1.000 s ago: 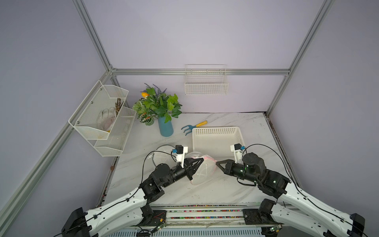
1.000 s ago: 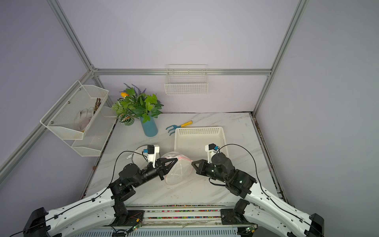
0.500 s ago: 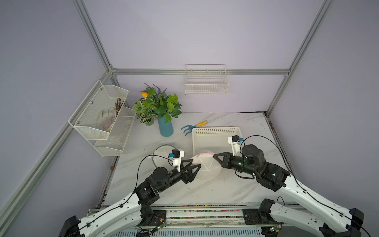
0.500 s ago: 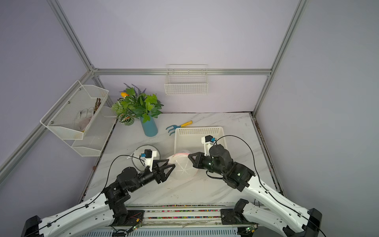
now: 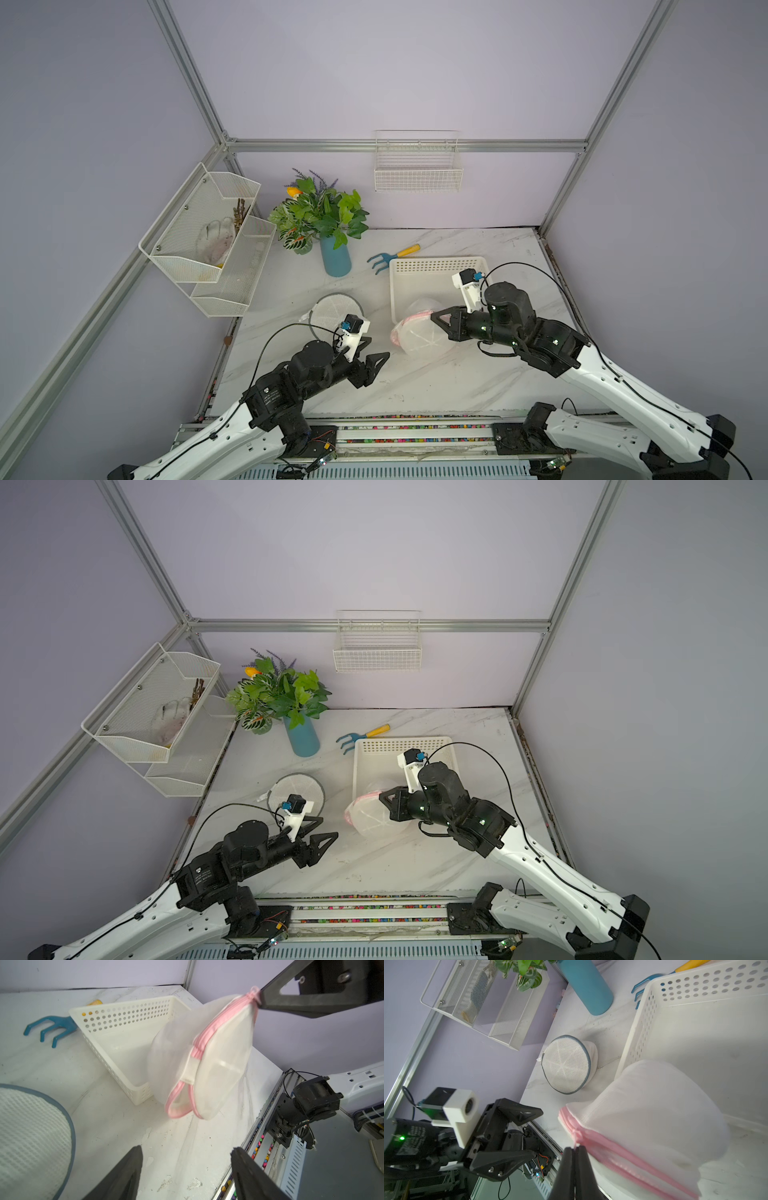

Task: Turn the laundry bag inside out
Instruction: Zip the zipper on the laundry bag.

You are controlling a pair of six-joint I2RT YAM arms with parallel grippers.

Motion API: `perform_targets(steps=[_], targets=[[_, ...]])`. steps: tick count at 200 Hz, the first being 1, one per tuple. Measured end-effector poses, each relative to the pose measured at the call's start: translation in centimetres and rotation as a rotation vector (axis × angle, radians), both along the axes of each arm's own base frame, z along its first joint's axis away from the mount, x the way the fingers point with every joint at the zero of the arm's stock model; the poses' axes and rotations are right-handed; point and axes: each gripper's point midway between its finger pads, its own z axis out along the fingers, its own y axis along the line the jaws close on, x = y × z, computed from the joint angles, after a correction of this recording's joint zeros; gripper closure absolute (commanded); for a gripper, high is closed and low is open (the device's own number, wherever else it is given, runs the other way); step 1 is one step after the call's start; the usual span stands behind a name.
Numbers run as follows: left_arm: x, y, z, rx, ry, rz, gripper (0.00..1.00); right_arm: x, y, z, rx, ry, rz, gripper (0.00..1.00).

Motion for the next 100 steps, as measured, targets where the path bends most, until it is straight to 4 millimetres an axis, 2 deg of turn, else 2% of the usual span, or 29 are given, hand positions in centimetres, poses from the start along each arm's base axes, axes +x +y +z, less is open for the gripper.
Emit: perform_targets(steps=[25, 49, 64, 100], targets=[[0.5, -1.7, 3.9, 0.036, -0.097, -0.076, 0.27, -0.5, 0.9, -1.3, -0.036, 0.028, 0.074, 1.0], [1.2, -3.5, 6.1, 0.074, -0.162, -0.146, 0.27, -1.0, 1.7, -2.3, -0.051, 0.06, 0.134, 1.0], [1.6, -4.5, 5.8, 0.11, -0.169, -0.176, 0.28, -1.3, 2.1, -2.6, -0.052, 0.074, 0.165, 1.0], [2.1, -6.0, 2.9, 0.193, -0.119, -0.236, 0.3, -1.9, 2.5, -2.5, -0.036, 0.085, 0.203, 1.0]])
